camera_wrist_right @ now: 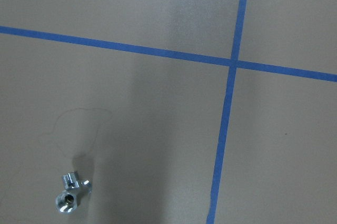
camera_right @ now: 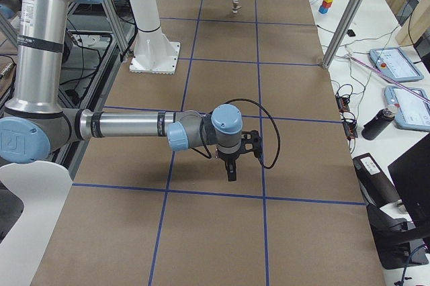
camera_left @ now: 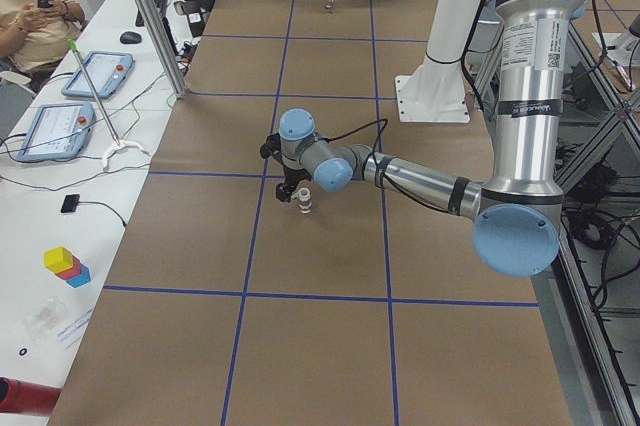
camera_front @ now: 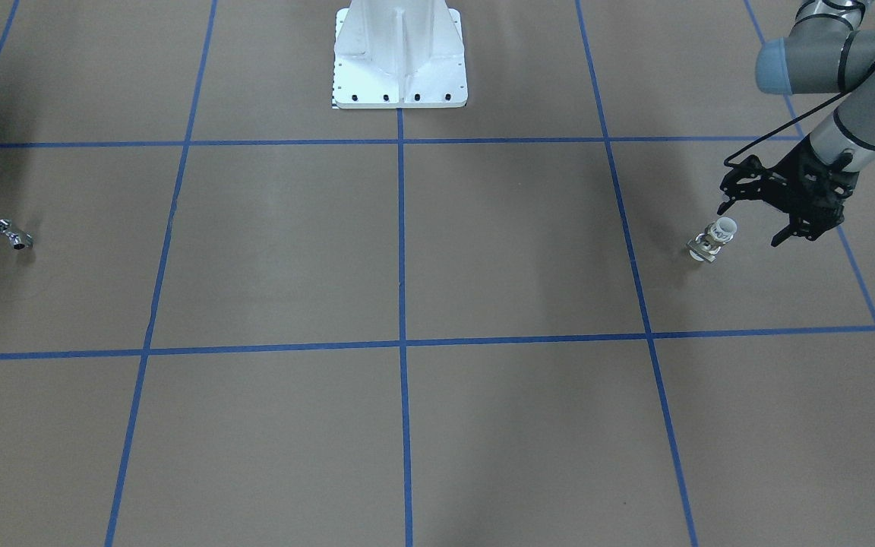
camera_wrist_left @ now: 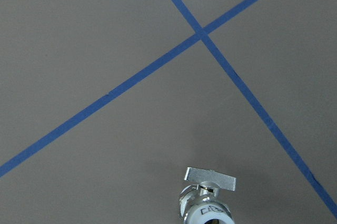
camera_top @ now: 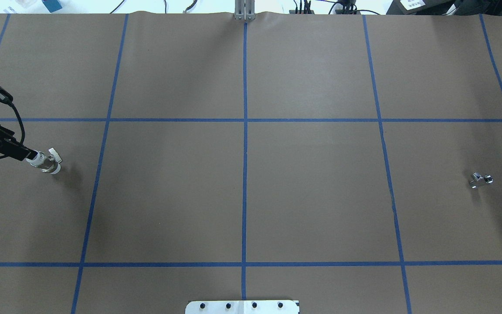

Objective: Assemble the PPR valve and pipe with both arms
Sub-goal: 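Lower the left gripper onto the white pipe fitting and grasp it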

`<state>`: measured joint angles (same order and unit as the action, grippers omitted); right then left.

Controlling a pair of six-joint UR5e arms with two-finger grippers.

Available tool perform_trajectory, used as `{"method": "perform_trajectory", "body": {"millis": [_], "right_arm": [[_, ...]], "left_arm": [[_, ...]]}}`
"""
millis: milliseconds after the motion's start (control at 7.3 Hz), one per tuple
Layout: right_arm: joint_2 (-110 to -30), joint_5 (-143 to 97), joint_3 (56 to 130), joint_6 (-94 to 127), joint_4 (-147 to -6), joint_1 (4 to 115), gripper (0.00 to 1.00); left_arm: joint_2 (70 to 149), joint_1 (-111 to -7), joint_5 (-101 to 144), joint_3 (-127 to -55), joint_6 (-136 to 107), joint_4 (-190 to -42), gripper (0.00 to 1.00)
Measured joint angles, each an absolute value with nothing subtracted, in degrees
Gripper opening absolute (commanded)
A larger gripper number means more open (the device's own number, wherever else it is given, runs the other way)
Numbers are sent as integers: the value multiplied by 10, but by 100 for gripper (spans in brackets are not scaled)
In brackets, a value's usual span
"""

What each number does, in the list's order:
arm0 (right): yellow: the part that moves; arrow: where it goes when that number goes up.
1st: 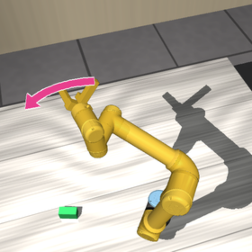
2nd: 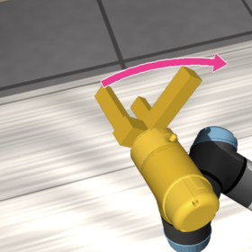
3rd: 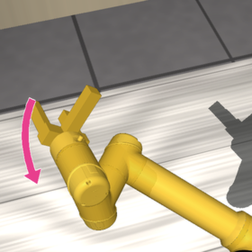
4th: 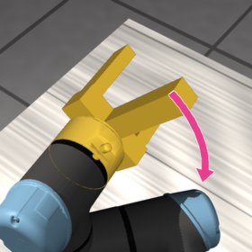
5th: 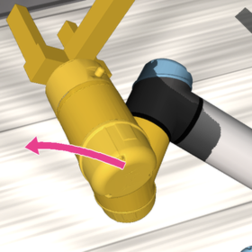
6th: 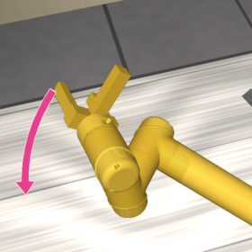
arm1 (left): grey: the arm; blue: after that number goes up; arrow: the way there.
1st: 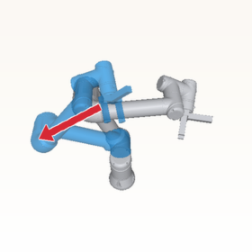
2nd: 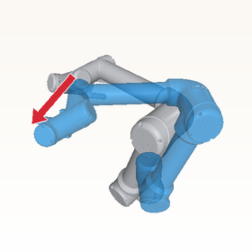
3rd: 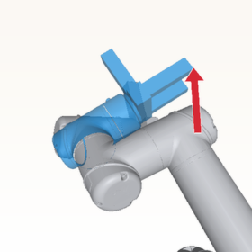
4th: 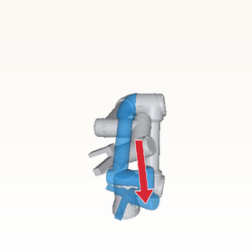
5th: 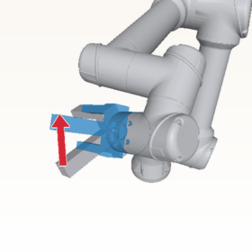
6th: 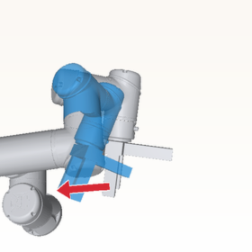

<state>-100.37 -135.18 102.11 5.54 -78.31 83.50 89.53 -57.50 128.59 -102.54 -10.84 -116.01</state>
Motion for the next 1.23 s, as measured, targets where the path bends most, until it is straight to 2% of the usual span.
{"method": "perform_trajectory", "body": {"millis": [685,958,1232], "right_arm": [[-1004,-1352,1019,55,-784,835,100],[-1004,-1352,1019,55,-784,835,100],[-1004,-1352,1019,55,-783,835,100]], "left_arm": [[903,-537,1264,-1010,-123,-1159,97],[913,-534,1264,-995,-127,-1159,82],[918,-533,1259,-986,-127,-1159,64]]}}
